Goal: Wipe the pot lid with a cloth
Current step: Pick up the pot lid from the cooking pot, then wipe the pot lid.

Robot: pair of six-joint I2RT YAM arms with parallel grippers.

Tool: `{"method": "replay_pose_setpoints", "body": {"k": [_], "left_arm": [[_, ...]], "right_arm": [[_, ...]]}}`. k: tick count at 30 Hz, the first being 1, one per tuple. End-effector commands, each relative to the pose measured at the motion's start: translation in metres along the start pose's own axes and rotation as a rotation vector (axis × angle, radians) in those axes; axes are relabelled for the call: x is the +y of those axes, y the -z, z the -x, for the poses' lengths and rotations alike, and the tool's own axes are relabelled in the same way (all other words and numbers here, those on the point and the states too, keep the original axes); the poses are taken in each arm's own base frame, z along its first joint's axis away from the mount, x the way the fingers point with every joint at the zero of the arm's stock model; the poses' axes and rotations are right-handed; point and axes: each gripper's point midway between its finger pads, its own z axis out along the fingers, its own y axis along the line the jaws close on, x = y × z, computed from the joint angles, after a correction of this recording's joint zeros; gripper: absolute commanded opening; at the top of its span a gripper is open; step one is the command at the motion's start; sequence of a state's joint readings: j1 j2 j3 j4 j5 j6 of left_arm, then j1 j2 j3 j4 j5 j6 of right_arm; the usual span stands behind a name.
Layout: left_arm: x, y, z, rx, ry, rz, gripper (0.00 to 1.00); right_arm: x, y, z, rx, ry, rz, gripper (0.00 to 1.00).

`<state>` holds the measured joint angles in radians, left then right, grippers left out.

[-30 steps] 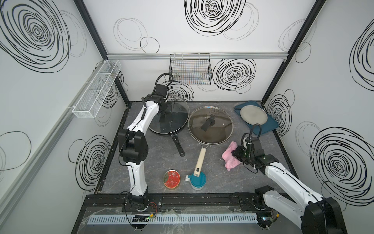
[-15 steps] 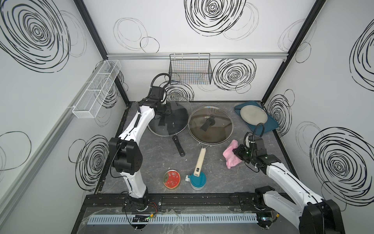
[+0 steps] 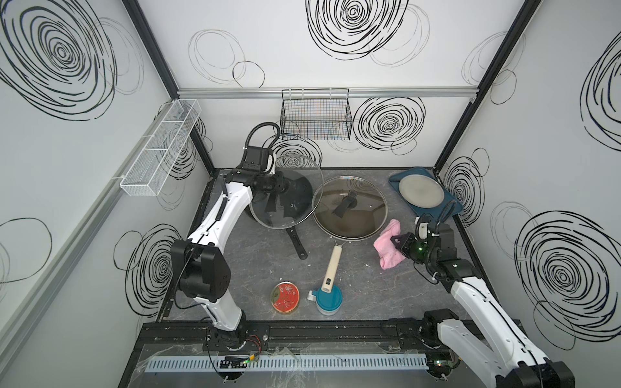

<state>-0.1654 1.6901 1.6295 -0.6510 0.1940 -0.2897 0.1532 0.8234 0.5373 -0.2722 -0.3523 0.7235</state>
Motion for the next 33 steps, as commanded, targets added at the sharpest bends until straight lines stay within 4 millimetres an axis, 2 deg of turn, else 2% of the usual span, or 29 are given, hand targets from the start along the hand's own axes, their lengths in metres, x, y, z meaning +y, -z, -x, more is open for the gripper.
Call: {"method": "replay_pose_setpoints", "body": {"k": [1, 11, 22, 26, 33], "left_arm": [[-0.039, 0.058, 0.058, -0.258, -0.031, -0.159, 0.0], [-0.067, 0.09, 0.049, -0.283, -0.036, -0.262, 0.0], [-0.116, 0.124, 0.032, -0.28, -0.081, -0.423, 0.0], [-0.132, 0.135, 0.027, -0.279, -0.103, -0.463, 0.0], [-0.159, 0.147, 0.022, -0.294, -0.129, -0.544, 0.0]], "right_arm": [[0.034, 0.011, 0.015, -0.028, 0.053, 0.14, 0.0], [0.094, 0.018, 0.042, -0.04, 0.124, 0.396, 0.0], [0.147, 0.008, 0.087, -0.079, 0.15, 0.563, 0.0], [0.17, -0.001, 0.089, -0.07, 0.181, 0.622, 0.0], [0.213, -0.029, 0.078, 0.008, 0.213, 0.74, 0.0]]}}
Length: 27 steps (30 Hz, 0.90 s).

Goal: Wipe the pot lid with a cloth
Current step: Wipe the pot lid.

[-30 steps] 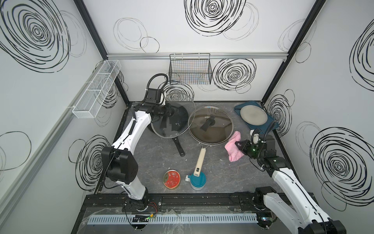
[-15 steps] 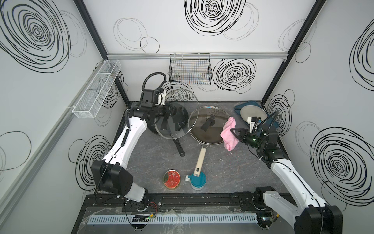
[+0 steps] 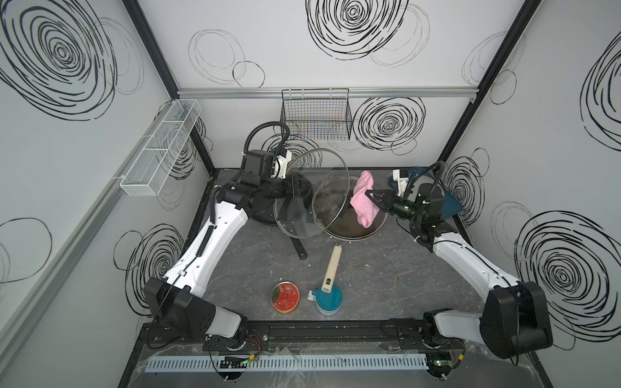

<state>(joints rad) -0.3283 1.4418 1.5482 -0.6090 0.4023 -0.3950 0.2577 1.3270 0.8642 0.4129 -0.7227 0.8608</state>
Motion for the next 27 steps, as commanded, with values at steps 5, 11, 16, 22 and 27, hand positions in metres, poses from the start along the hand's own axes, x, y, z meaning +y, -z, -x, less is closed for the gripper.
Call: {"method": "replay_pose_setpoints", "body": {"k": [5, 11, 16, 22, 27], "left_arm": [[-0.068, 0.038, 0.054, -0.249, -0.079, -0.218, 0.0], [-0.073, 0.03, 0.059, -0.263, -0.063, -0.237, 0.0], [-0.074, 0.025, 0.061, -0.27, -0.055, -0.241, 0.0], [-0.084, 0.02, 0.056, -0.243, -0.069, -0.259, 0.0], [-0.089, 0.016, 0.051, -0.225, -0.071, -0.267, 0.0]], "right_arm": [[0.056, -0.031, 0.008, 0.018, 0.074, 0.205, 0.0], [0.08, -0.029, 0.0, 0.053, 0.05, 0.307, 0.0], [0.096, -0.014, -0.001, 0.043, 0.057, 0.338, 0.0], [0.103, -0.01, 0.008, 0.022, 0.065, 0.352, 0.0], [0.108, -0.015, 0.015, 0.016, 0.063, 0.393, 0.0]]}}
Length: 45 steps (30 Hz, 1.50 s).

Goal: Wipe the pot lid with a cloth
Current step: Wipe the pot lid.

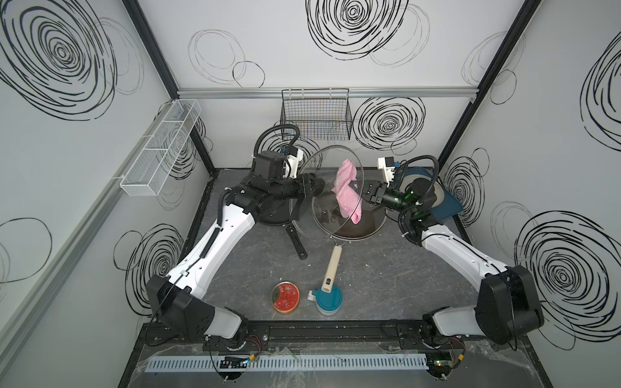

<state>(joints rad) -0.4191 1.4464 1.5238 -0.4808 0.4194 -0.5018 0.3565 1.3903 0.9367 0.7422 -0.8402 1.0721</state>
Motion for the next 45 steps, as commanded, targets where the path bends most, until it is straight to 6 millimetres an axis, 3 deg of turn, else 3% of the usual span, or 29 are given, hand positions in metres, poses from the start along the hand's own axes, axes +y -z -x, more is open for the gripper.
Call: {"method": "replay_pose_setpoints", "body": {"k": [1, 6, 17, 22, 29, 35, 45], "left_arm": [[-0.052, 0.023, 0.051, -0.191, -0.105, -0.156, 0.0], [-0.062, 0.018, 0.046, -0.176, -0.113, -0.181, 0.0], [-0.09, 0.022, 0.049, -0.193, -0.118, -0.262, 0.0], [-0.099, 0.028, 0.058, -0.22, -0.115, -0.29, 0.0], [-0.099, 0.03, 0.071, -0.273, -0.099, -0.288, 0.0], [-0.085, 0.027, 0.083, -0.323, -0.081, -0.236, 0.0], [-0.052, 0.035, 0.103, -0.402, -0.029, -0.164, 0.0]], "right_arm": [[0.018, -0.004, 0.015, -0.02, 0.041, 0.073, 0.0], [0.014, -0.014, 0.025, -0.024, 0.052, 0.087, 0.0], [-0.017, -0.049, 0.041, -0.034, 0.012, 0.143, 0.0], [-0.026, -0.067, 0.031, -0.008, -0.021, 0.162, 0.0], [-0.027, -0.085, 0.0, 0.052, -0.062, 0.176, 0.0], [-0.014, -0.082, -0.025, 0.077, -0.105, 0.199, 0.0], [0.013, -0.045, -0.047, 0.084, -0.121, 0.174, 0.0]]}}
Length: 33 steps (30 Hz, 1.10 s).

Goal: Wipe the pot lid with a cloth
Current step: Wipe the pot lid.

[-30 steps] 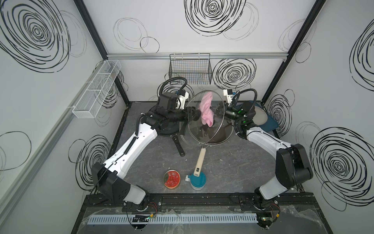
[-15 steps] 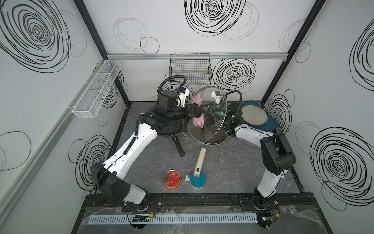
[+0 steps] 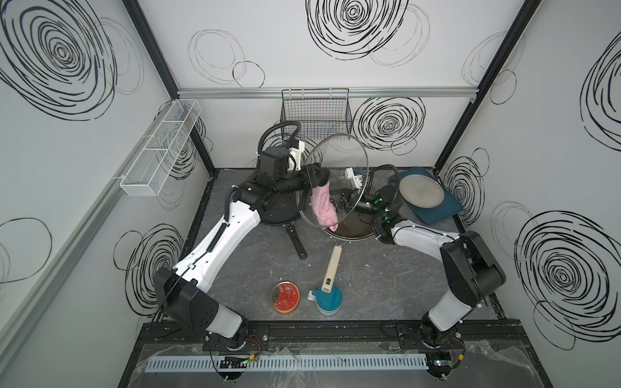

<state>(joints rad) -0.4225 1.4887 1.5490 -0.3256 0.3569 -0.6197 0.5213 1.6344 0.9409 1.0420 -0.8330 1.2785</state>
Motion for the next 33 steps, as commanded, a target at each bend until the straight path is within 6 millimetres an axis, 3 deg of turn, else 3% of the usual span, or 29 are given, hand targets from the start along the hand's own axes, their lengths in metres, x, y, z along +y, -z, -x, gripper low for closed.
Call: {"method": "replay_pose_setpoints", "body": {"k": [1, 7, 15, 24, 33], "left_arm": [[-0.049, 0.034, 0.068, -0.258, -0.085, -0.153, 0.0], [-0.039, 0.035, 0.062, -0.238, -0.096, -0.114, 0.0], [-0.043, 0.03, 0.04, -0.162, -0.12, -0.118, 0.0], [-0.059, 0.027, 0.022, -0.104, -0.143, -0.151, 0.0], [-0.074, 0.026, 0.023, -0.115, -0.151, -0.184, 0.0]], "right_arm": [[0.036, 0.012, 0.003, -0.019, 0.07, 0.04, 0.0], [0.049, 0.037, 0.011, -0.058, 0.101, -0.005, 0.0], [0.056, 0.061, 0.056, -0.132, 0.16, -0.039, 0.0], [0.056, 0.041, 0.096, -0.128, 0.211, -0.013, 0.0], [0.042, 0.004, 0.093, -0.081, 0.183, 0.047, 0.0]]}}
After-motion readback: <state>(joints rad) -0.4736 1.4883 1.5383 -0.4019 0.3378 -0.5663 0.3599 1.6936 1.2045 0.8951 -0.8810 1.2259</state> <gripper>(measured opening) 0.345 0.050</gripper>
